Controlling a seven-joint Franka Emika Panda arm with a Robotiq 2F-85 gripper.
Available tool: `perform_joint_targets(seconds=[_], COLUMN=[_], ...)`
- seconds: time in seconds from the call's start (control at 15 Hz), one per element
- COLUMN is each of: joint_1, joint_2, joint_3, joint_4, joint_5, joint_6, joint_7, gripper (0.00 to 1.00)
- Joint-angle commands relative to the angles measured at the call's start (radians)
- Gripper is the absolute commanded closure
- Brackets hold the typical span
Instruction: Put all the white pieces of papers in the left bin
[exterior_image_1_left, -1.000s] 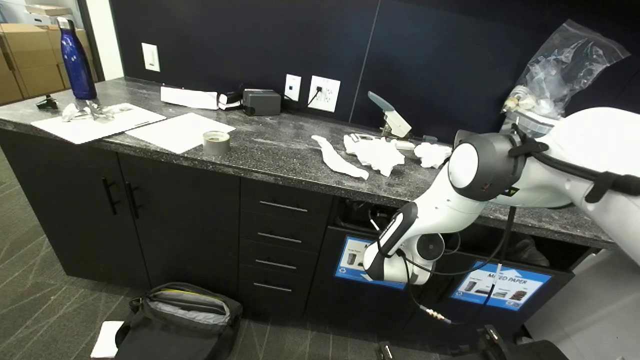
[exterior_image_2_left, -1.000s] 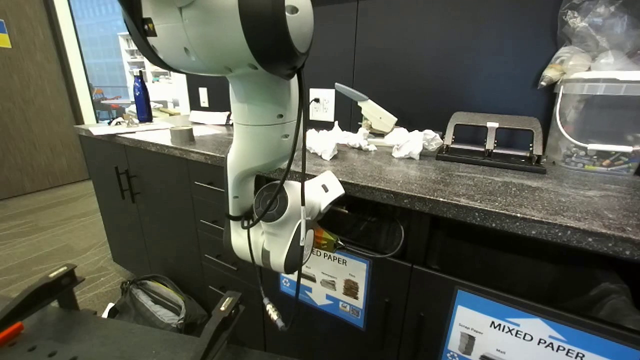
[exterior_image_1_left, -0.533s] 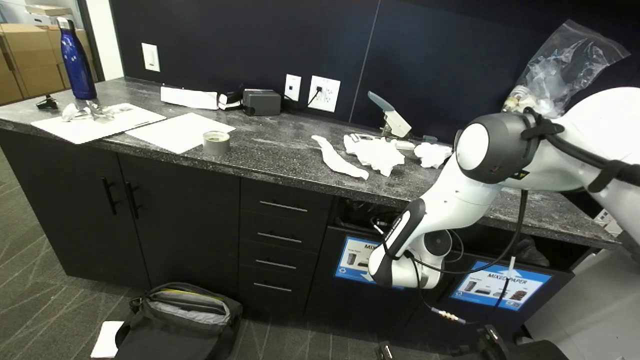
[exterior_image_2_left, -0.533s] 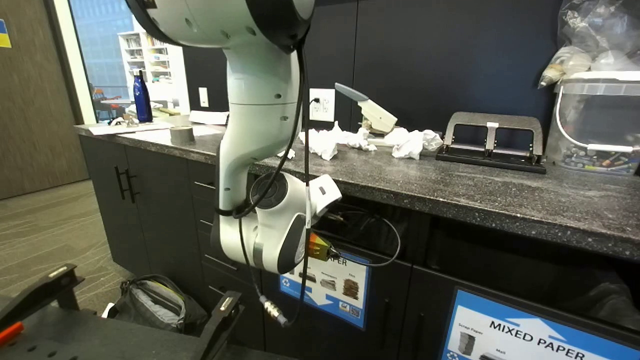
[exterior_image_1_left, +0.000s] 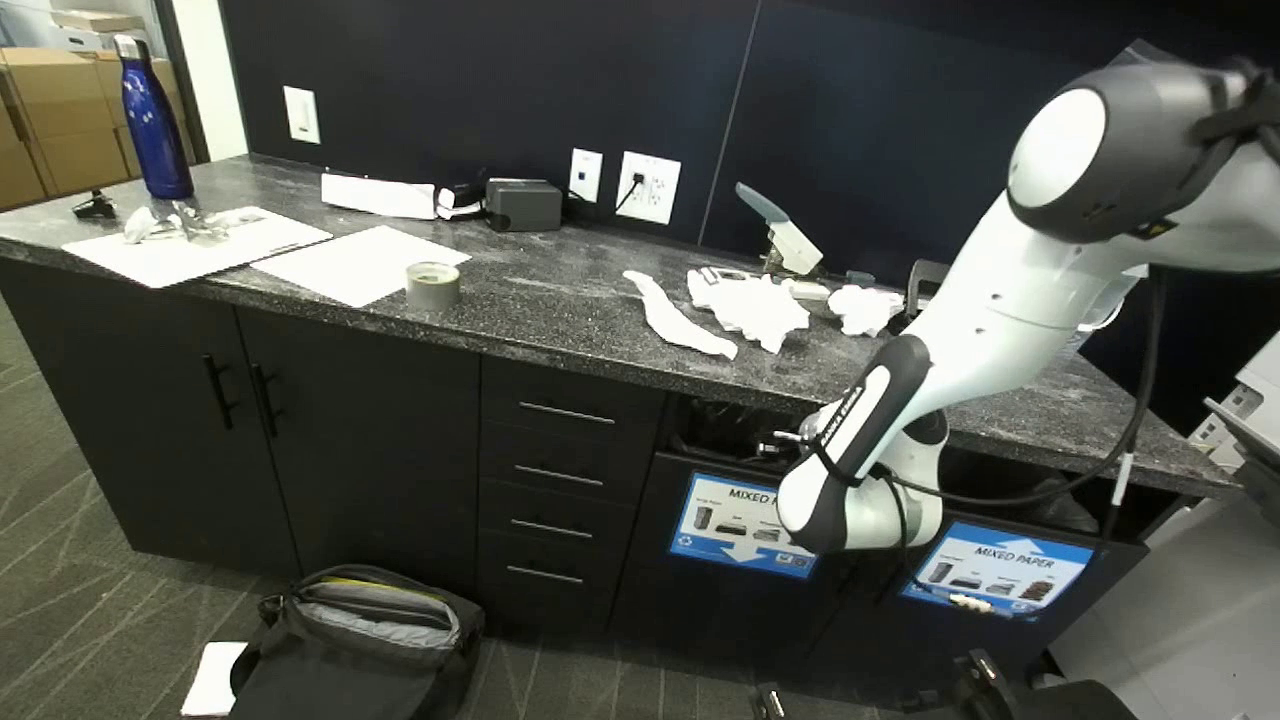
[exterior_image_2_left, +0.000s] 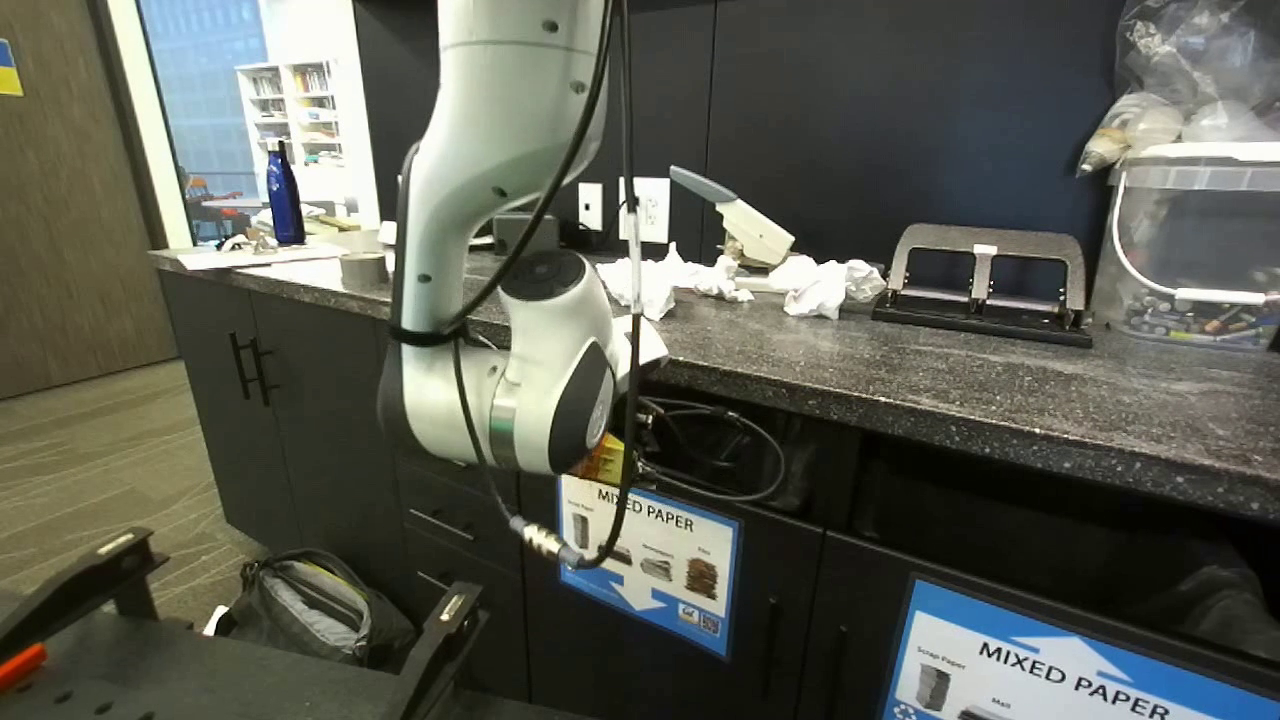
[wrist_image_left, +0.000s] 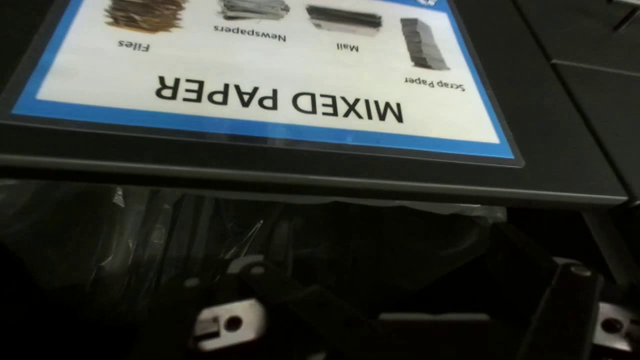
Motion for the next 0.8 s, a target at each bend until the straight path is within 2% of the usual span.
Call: perform_joint_targets(seconds=[0.0, 0.13, 0.27, 0.47, 0.53, 0.6, 0.73], joint_1=[-0.053, -0.11, -0.185, -0.275, -0.263, -0.223, -0.12], joint_2=[-0.248, -0.36, -0.456, -0.535, -0.545, -0.55, -0.532], joint_3=[0.033, 0.081, 0.163, 0.3, 0.305, 0.273, 0.161], joint_4=[-0.162, -0.179, -0.177, -0.093, -0.034, 0.024, 0.166], joint_5=[-0.061, -0.103, -0.119, -0.01, 0.054, 0.107, 0.144], joint_6=[-0.196, -0.37, -0.533, -0.801, -0.888, -0.95, -1.026], joint_7=[-0.003, -0.001, -0.017, -0.096, -0.124, -0.137, -0.112], gripper=[0.0, 0.0, 0.0, 0.0, 0.0, 0.0, 0.0])
